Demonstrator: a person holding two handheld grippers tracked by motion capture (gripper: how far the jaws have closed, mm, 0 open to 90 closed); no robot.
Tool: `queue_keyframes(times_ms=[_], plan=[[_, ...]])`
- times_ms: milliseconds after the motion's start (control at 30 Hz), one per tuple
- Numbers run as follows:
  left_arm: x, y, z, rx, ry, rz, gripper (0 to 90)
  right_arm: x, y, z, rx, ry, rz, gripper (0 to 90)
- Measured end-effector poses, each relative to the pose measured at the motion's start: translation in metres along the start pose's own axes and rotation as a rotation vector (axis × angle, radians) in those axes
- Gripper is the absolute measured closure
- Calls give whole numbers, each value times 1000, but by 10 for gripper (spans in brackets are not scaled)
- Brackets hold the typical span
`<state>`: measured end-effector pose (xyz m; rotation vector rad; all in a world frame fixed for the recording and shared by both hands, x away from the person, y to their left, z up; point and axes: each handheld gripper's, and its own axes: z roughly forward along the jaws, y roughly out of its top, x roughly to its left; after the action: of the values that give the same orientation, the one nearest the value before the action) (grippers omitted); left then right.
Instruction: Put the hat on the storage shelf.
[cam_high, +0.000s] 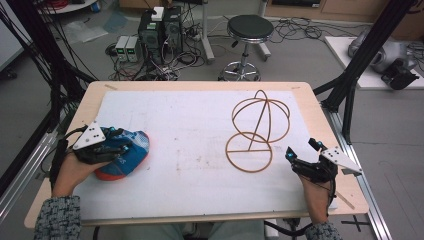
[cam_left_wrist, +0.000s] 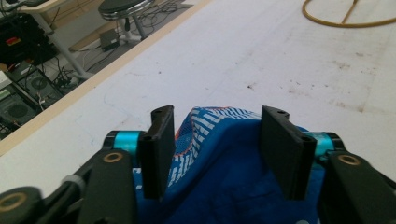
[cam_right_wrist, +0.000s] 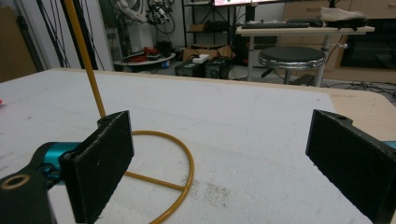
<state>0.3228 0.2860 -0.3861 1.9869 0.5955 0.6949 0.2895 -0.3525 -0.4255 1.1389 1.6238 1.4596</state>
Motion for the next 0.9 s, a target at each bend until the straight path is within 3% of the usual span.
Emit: queue_keyframes(times_ms=[433,533,900], plan=[[0,-4,1,32,-30,34,728,0,0,0,5,-9,-7,67],[1,-4,0,40,-28,37,828,0,0,0,3,-10,-7,67],[3,-3,-5,-4,-15,5,880,-2,-1,0,17,-24,6,67]])
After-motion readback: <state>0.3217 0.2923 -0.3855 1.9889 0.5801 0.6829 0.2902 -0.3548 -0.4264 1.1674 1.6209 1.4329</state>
